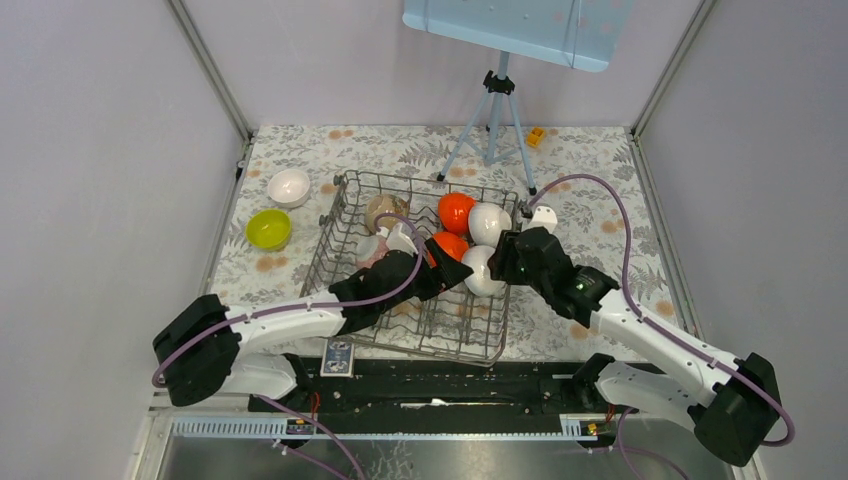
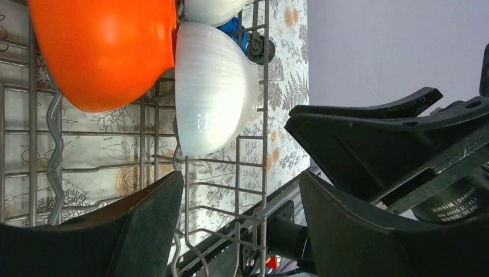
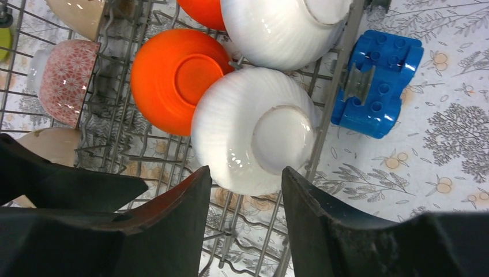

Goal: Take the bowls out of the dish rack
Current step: Pick up the bowl from the dish rack.

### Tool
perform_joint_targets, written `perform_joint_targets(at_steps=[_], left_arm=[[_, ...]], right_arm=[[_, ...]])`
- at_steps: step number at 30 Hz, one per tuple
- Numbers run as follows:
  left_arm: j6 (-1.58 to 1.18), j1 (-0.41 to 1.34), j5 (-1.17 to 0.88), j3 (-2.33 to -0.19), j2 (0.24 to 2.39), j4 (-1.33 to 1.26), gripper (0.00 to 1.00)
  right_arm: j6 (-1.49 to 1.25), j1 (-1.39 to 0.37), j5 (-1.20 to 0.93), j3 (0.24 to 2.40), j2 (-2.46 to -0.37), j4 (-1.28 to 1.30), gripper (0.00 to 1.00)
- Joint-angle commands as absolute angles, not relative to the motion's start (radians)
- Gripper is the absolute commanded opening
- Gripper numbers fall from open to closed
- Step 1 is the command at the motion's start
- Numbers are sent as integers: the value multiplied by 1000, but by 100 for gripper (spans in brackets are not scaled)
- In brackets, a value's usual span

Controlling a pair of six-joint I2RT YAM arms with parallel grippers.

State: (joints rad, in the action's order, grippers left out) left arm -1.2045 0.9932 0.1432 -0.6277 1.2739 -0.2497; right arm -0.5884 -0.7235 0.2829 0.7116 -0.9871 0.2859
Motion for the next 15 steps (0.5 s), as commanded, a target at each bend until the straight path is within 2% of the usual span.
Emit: perform_joint_targets(at_steps=[1, 7, 15], left_arm=[[-1254, 997, 199, -635, 1313, -382, 77], [-1259, 997, 203, -628, 1354, -408, 75], [-1243, 997, 216, -604, 1385, -466, 74]], right_arm=[[-593, -708, 243, 760, -1018, 235, 53], [-621, -680, 212, 742, -1045, 211, 48], [-641, -646, 158, 717, -1062, 176, 48]])
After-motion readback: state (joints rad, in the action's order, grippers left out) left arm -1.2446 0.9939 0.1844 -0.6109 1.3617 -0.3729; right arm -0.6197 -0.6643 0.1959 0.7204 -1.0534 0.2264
